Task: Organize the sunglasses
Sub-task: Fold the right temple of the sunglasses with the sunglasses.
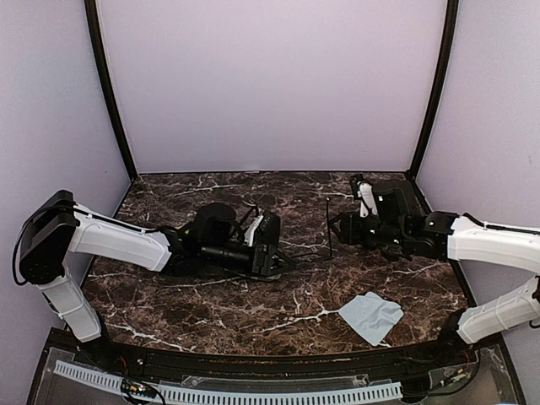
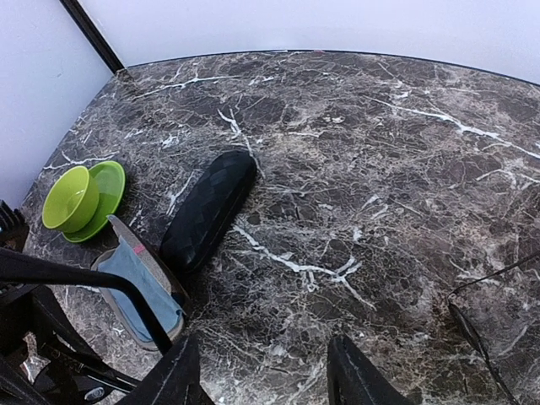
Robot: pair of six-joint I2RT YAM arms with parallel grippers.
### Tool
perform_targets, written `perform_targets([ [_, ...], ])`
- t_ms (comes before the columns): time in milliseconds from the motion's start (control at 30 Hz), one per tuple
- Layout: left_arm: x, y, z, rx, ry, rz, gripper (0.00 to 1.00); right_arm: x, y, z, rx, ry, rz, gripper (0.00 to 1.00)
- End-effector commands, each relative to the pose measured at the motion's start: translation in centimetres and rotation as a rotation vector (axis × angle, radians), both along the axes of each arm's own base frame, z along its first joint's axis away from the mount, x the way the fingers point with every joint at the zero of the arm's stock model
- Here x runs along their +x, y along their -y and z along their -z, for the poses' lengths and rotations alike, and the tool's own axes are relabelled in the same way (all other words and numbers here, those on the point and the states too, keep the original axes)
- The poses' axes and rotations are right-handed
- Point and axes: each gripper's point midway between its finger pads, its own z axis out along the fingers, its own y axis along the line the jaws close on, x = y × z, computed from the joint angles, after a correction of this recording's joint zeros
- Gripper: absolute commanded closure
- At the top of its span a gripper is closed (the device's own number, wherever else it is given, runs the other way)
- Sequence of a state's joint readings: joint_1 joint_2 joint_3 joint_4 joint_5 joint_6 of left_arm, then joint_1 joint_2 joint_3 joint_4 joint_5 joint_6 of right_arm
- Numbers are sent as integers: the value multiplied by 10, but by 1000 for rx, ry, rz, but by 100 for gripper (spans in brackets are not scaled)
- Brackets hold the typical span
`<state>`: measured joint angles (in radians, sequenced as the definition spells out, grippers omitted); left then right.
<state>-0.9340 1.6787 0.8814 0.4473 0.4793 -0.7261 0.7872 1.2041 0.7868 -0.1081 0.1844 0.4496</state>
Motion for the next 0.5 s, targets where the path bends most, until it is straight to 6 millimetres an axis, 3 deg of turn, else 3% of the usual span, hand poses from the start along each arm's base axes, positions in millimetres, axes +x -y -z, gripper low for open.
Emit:
perform_targets([
  [0, 0, 1, -25, -53, 51, 16, 60, -1, -19, -12, 63, 23, -50, 48],
  [467, 0, 0, -27, -54, 63, 19, 60, -15, -49, 11, 32, -18, -114, 50],
])
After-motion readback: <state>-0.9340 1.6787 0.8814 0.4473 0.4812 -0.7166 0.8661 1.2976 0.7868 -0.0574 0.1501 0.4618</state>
